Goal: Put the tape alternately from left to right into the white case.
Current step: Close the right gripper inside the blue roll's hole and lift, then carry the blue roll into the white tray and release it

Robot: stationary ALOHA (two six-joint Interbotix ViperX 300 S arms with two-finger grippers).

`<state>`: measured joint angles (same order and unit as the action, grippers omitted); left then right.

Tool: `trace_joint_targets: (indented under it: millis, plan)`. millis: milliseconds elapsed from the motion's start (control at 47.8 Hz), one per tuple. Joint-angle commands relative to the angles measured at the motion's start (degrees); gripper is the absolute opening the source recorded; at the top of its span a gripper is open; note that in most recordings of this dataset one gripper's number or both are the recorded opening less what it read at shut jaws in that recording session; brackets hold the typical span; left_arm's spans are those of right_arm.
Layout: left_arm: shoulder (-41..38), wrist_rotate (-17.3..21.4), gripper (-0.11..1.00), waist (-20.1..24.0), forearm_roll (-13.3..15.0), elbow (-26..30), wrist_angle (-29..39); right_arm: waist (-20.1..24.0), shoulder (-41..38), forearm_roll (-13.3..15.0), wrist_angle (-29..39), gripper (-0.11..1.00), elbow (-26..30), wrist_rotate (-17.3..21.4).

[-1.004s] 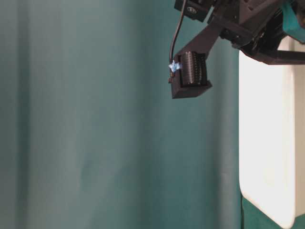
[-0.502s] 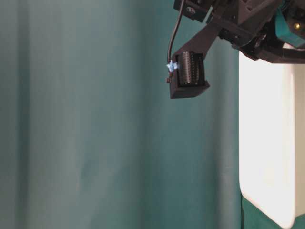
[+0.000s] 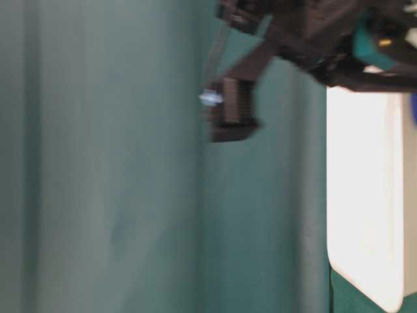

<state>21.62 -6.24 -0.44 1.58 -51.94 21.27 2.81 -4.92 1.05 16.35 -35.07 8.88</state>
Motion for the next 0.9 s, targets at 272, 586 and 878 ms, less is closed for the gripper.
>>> trace_joint_targets:
  millis: [272, 586, 878]
  plan:
    - [0.7, -0.1, 0.81, -0.2, 0.0, 1.4, -0.3, 1.4, 6.5, 0.0, -0.6, 0.31, 2.4, -0.1]
    - [0.6, 0.0, 0.81, -0.2, 0.0, 1.5, -0.5, -1.3, 6.4, 1.8, -1.9, 0.31, 3.4, -0.2]
    - [0.4, -0.1, 0.81, -0.2, 0.0, 1.5, -0.6, -8.2, 5.5, 5.5, -4.8, 0.31, 4.8, -0.3]
